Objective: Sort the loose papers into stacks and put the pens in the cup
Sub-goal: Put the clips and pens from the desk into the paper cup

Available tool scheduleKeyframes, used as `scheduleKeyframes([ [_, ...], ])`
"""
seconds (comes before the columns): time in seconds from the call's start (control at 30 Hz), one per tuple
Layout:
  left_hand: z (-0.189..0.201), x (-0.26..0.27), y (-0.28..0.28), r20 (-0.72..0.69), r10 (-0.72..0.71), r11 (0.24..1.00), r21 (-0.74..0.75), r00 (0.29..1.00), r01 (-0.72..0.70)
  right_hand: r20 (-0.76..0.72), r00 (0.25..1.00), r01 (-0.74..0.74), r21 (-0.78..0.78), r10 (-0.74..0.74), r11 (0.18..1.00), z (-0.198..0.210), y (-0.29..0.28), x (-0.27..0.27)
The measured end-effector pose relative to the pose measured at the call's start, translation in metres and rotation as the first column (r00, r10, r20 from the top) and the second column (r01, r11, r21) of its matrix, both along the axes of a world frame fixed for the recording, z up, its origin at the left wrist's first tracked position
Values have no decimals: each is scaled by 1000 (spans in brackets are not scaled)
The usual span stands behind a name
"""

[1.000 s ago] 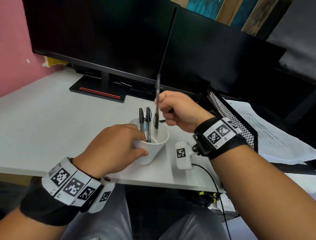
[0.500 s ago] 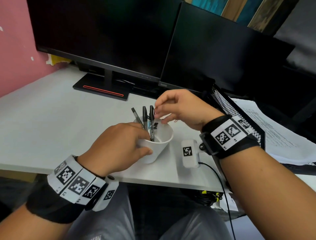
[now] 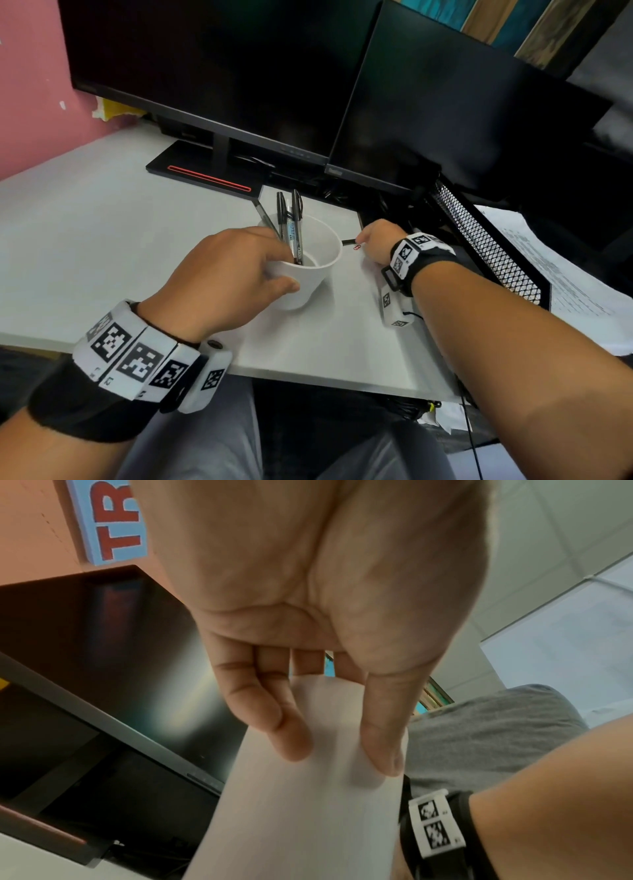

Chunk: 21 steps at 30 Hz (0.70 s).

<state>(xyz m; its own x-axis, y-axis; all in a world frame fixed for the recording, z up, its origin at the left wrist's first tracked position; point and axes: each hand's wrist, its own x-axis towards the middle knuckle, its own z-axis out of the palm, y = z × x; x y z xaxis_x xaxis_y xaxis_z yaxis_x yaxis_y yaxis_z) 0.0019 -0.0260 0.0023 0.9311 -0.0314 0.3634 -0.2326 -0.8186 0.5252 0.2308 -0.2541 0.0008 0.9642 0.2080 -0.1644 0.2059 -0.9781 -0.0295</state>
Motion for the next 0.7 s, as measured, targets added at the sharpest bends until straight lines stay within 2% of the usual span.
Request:
scheduleKeyframes([
  [0.1,1,3,2,15,12,999,-31,1000,-12,-11,1000,-18,-101,17,995,-6,5,8],
  [0.33,0,3,3,-21,19,1000,-16,1000,-19,26,998,64,-137,-61,989,-16,6,21],
  [0.4,0,2,3,-19,23,1000,-16,1000,-24,-30,995,85,-151,-91,985,-16,2,24],
  [0.47,1,0,2,-25,26,999,-17,999,-27,-137,982,121,-71,-130,990,-14,-4,23],
  [0.5,2,-1,2,-27,28,999,-16,999,-28,-200,968,167,69,-150,984,-11,-6,22],
  [0.53,3,-2,2,-29,29,1000,-12,999,-29,-261,951,226,234,-163,946,-10,-7,22],
  [0.57,3,-2,2,-31,30,1000,-5,999,-30,-310,936,288,400,-168,870,-9,-8,21],
  [0.6,4,-3,1,-33,31,1000,5,999,-30,-350,916,370,555,-194,745,-8,-7,21],
  [0.63,4,-5,0,-34,31,999,11,999,-30,-400,885,461,681,-238,569,-7,-6,20],
  [0.67,4,-6,0,-34,31,999,13,999,-31,-438,855,519,731,-278,443,-6,-6,22],
  [0.7,4,-7,-1,-36,32,999,13,999,-32,-442,845,533,739,-300,412,-7,-6,27],
])
